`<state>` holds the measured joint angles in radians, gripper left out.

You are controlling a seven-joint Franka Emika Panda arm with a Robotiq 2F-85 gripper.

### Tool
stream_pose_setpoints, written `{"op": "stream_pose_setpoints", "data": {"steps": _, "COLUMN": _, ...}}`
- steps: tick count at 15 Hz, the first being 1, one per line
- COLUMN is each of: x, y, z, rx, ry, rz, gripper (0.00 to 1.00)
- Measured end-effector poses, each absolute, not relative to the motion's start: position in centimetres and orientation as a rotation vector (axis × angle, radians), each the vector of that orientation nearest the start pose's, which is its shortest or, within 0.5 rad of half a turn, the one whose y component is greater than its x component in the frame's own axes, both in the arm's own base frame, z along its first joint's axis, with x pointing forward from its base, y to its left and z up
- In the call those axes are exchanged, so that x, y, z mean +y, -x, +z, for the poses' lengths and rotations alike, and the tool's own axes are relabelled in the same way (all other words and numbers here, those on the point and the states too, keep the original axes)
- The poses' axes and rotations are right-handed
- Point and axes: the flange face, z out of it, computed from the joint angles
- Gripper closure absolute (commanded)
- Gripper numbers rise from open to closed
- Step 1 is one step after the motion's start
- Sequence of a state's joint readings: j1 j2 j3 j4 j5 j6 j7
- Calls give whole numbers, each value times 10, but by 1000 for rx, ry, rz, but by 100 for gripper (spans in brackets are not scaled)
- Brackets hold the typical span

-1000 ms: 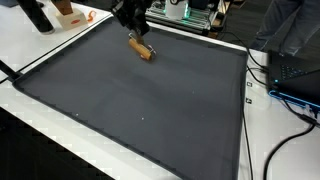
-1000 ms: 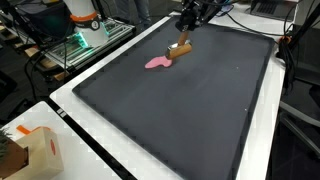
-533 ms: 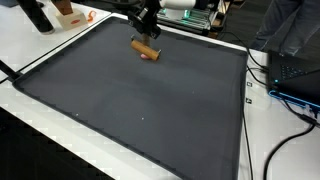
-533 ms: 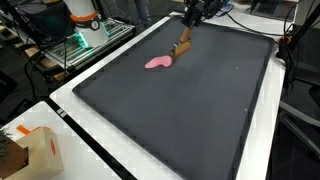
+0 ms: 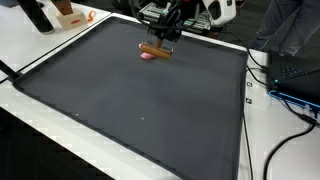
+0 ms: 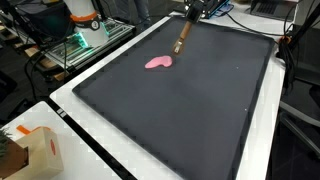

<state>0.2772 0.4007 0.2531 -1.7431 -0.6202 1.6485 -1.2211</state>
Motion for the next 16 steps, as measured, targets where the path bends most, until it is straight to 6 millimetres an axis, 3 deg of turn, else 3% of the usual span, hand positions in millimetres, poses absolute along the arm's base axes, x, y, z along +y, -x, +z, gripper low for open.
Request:
{"op": "stream_pose_setpoints", "data": {"steps": 7, "x": 278, "y": -530, "z": 309, "rx": 2442, "ry": -1067, "rz": -857, "gripper": 76}}
{"op": "stream_pose_setpoints", "data": {"steps": 16, "x": 289, "y": -509, "z": 298, "rx": 2582, "ry": -526, "rz": -828, "gripper": 76}}
